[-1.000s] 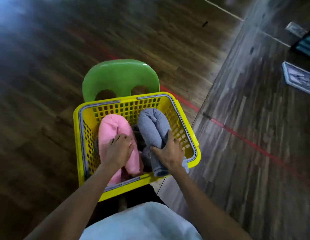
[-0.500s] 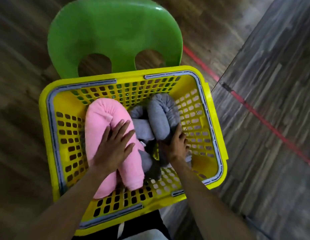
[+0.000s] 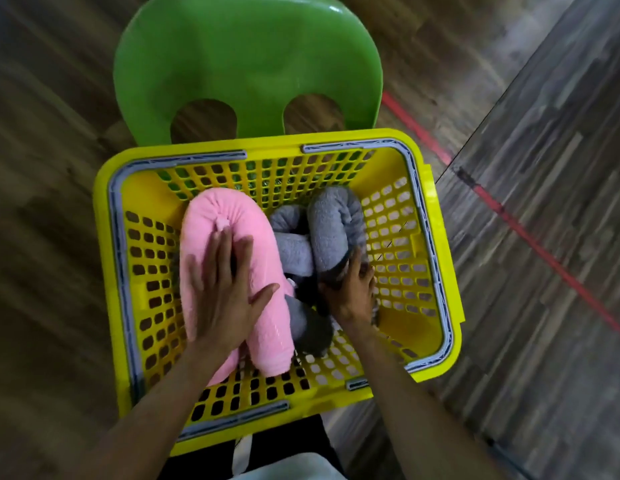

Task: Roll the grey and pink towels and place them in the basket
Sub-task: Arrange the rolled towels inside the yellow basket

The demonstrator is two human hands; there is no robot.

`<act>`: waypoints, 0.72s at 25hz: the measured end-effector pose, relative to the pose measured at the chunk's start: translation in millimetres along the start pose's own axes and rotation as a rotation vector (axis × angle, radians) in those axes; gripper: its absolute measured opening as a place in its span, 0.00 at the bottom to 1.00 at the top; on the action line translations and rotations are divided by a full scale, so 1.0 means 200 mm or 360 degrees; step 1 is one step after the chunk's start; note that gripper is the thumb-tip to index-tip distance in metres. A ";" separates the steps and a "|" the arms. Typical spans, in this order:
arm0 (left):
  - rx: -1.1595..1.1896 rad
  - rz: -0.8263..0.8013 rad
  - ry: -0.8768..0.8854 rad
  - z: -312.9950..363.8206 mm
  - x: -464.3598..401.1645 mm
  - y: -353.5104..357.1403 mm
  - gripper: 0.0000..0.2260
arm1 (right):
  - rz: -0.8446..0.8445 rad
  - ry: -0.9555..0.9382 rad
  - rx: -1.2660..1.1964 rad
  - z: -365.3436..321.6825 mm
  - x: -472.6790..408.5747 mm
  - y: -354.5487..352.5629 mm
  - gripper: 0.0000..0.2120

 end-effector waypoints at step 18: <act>0.0864 -0.0130 -0.1239 -0.07 0.04 0.09 0.61 | -0.0817 -0.0420 -0.0868 -0.34 0.32 0.07 0.18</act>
Point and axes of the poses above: each hand's wrist, its own x-axis away from the middle knuckle, its own y-axis out of the palm, z = x × y, the point moved 4 cm from there along -x, towards the middle knuckle, and after that the axes turned 5 degrees about -x, right-handed, at the moved point
